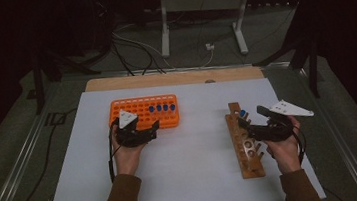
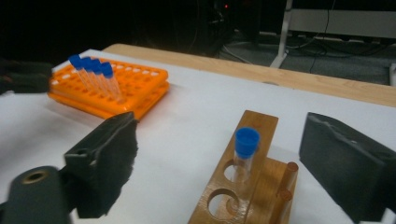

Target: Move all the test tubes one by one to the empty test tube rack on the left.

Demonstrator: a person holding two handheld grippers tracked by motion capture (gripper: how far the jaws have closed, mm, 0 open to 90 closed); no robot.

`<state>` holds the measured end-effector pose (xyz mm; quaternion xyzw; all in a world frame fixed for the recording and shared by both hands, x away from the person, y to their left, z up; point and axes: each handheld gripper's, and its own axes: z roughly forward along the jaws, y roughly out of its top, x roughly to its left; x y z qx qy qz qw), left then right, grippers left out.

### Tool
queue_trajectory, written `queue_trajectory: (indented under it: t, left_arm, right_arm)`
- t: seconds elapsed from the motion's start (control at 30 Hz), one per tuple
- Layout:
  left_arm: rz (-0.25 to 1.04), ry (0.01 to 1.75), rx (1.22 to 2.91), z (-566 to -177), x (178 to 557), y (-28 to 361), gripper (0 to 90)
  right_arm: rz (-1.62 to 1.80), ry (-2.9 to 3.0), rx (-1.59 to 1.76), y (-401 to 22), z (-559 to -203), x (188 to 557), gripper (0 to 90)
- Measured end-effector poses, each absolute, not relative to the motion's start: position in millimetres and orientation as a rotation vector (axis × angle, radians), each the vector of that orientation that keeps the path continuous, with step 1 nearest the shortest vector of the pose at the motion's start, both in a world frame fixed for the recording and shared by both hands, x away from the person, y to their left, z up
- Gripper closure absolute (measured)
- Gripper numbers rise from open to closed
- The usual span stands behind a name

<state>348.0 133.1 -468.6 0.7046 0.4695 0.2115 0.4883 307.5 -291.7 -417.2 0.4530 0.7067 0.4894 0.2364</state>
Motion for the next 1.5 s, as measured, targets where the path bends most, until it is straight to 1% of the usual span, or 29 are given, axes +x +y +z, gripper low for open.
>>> queue_trajectory:
  t: [0.07, 0.17, 0.23, 0.4, 0.5, 0.97, 1.23, 1.33, 1.5]
  left_arm:
    - [0.527, 1.126, 1.732, -464, 343, 135, 8.9]
    - [0.535, 1.114, 1.749, -457, 337, 136, 2.0]
    - [0.545, 1.102, 1.751, -454, 333, 138, 0.9]
    - [0.555, 1.081, 1.733, -448, 324, 141, 0.8]
    - [0.558, 1.075, 1.724, -447, 321, 142, 0.8]
    - [0.569, 1.087, 1.668, -441, 318, 151, 0.8]
    - [0.597, 1.101, 1.643, -437, 316, 157, 0.8]
    - [0.606, 1.103, 1.646, -436, 315, 158, 0.8]
    - [0.592, 1.102, 1.634, -434, 315, 158, 0.8]
  right_arm:
    - [1.333, 1.944, 1.246, -293, -418, 312, 14.8]
    - [1.302, 1.961, 1.253, -292, -421, 318, 17.3]
    - [1.291, 1.968, 1.26, -292, -424, 322, 22.3]
    - [1.25, 2.002, 1.256, -289, -434, 333, 43.5]
    - [1.235, 2.008, 1.262, -288, -437, 336, 51.5]
    - [1.149, 2.067, 1.312, -286, -453, 346, 69.6]
    - [1.151, 2.049, 1.33, -286, -456, 347, 73.0]
    - [1.157, 2.043, 1.331, -285, -457, 347, 76.1]
    - [1.153, 2.043, 1.308, -283, -456, 345, 76.7]
